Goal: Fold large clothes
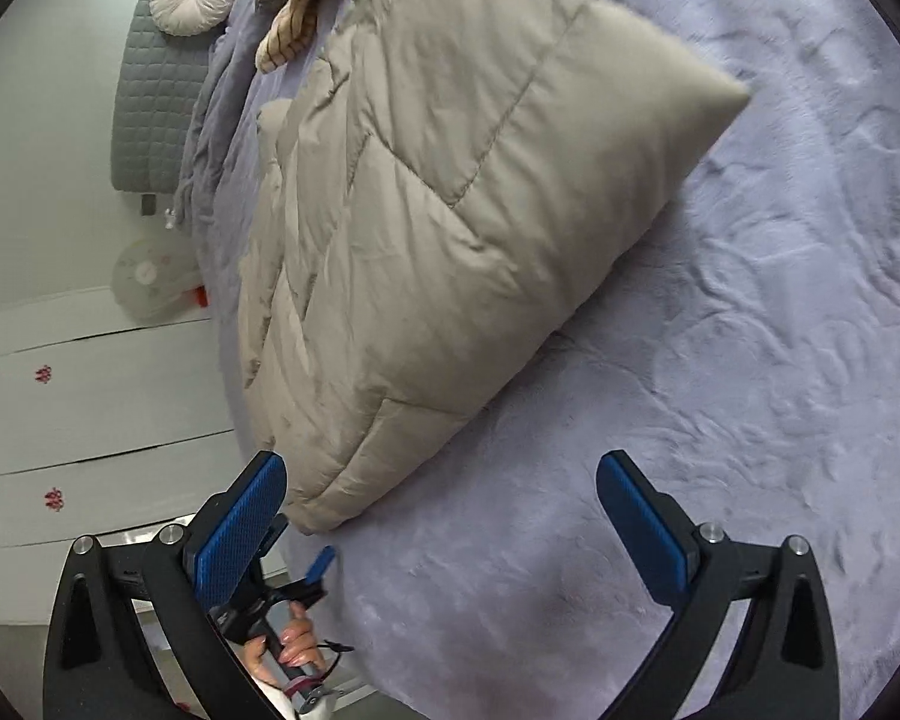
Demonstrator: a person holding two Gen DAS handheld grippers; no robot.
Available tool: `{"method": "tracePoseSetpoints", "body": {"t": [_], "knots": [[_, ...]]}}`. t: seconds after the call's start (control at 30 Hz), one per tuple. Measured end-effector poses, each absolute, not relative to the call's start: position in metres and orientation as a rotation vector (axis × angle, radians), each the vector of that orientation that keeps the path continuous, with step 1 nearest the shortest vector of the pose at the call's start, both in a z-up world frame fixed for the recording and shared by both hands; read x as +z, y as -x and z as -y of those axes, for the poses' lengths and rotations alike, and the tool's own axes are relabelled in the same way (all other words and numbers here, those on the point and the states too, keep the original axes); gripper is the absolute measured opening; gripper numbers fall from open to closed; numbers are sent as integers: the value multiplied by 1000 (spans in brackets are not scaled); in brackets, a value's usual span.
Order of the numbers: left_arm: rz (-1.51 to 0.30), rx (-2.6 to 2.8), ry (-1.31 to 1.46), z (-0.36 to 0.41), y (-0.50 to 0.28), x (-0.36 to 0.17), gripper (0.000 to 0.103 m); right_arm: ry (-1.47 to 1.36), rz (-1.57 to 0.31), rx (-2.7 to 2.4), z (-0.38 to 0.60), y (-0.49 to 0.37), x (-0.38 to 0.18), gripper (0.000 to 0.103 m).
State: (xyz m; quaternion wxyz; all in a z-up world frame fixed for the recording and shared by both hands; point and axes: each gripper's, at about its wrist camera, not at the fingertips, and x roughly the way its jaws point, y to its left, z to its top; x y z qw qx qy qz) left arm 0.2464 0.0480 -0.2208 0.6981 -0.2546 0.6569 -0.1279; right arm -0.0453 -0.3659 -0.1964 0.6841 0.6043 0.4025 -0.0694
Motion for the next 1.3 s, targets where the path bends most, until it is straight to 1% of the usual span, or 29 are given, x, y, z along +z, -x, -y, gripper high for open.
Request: {"method": "tracePoseSetpoints", "body": {"t": [0.17, 0.43, 0.57, 0.6, 0.63, 0.67, 0.7, 0.73, 0.77, 0.8, 0.83, 0.87, 0.9, 1.0, 1.13, 1.3], "knots": [[-1443, -328, 641, -42, -257, -245, 103, -1404, -826, -130, 374, 29, -217, 103], [-1355, -390, 691, -11, -284, -259, 103, -1450, -703, -36, 384, -18, -243, 103], [-1330, -339, 724, -5, -295, -262, 102, -1457, -685, -47, 387, -28, -252, 103], [-1333, -328, 712, -2, -297, -261, 86, -1468, -678, -48, 387, -28, -254, 103], [-1332, -326, 692, 1, -297, -259, 73, -1477, -673, -46, 387, -26, -254, 103], [-1334, -355, 698, -1, -296, -258, 46, -1486, -671, -45, 387, -25, -254, 103], [-1335, -394, 725, 1, -297, -255, 30, -1498, -672, -47, 387, -23, -254, 99], [-1326, -402, 713, 4, -297, -249, 27, -1512, -675, -54, 388, -22, -254, 95], [-1313, -412, 696, 4, -297, -243, 21, -1527, -690, -67, 389, -20, -255, 69], [-1299, -431, 683, 6, -297, -235, 19, -1554, -699, -74, 390, -18, -257, 48], [-1292, -444, 681, 7, -297, -230, 18, -1583, -691, -67, 391, -16, -259, 44], [-1281, -459, 682, 7, -296, -223, 17, -1594, -673, -57, 391, -14, -257, 35], [-1270, -470, 682, 5, -295, -217, 17, -1590, -659, -44, 391, -12, -253, 30], [-1243, -504, 664, -1, -288, -194, 17, -1556, -638, -8, 389, -7, -236, 26], [-1236, -538, 616, -9, -273, -169, 17, -1530, -637, 18, 387, 7, -214, 25], [-1258, -575, 578, -37, -239, -148, 17, -1500, -656, 44, 373, 38, -192, 24]]}}
